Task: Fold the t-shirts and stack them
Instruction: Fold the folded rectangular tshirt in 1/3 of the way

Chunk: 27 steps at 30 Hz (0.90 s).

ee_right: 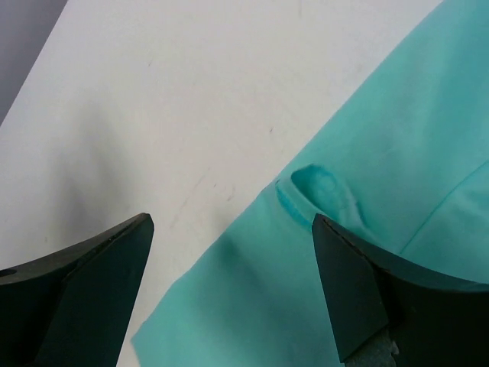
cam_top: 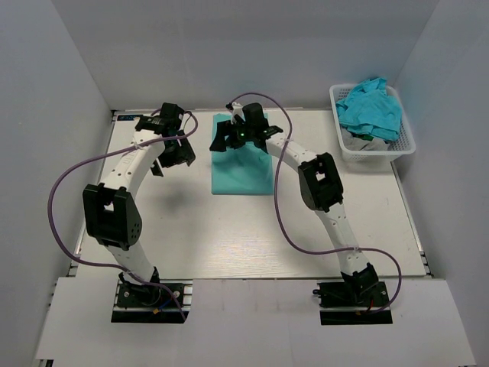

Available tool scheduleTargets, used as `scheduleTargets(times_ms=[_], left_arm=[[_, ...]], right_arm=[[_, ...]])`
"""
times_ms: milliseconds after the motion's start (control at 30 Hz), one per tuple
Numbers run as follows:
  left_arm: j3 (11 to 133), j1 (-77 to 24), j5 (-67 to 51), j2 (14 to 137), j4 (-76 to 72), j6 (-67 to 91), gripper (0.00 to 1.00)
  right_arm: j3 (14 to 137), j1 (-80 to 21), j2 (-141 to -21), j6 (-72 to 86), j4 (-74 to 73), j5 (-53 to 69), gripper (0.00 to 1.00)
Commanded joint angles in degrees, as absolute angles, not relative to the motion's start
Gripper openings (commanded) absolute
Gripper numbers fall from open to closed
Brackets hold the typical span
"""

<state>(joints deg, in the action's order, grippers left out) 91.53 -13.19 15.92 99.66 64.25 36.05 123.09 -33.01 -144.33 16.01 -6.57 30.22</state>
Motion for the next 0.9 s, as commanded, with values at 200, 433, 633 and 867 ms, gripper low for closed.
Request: scheduleTargets(times_ms=[200,433,633,867], left_arm=[[90.2,-13.0,10.6,97.1,61.5,35.0,1.0],[84.0,-14.6,-1.3,99.0,54.8,32.1,1.0],[80.0,-16.3,-8.9,102.7,47.5,31.6,1.0],[78.2,-18.5,-12.2,109.1,42.2,31.0,0.9]], right_arm=[[119.9,-31.9,-136.2,15.9,0.1,23.8,0.9],[94.8,-28.7,-115.7,18.0,-3.2,11.2,0.9],[72.4,-24.1,-101.9,19.3,-7.4,13.8,0.9],[66.2,-23.6,-102.5,20.1,-13.6,16.6,0.89]])
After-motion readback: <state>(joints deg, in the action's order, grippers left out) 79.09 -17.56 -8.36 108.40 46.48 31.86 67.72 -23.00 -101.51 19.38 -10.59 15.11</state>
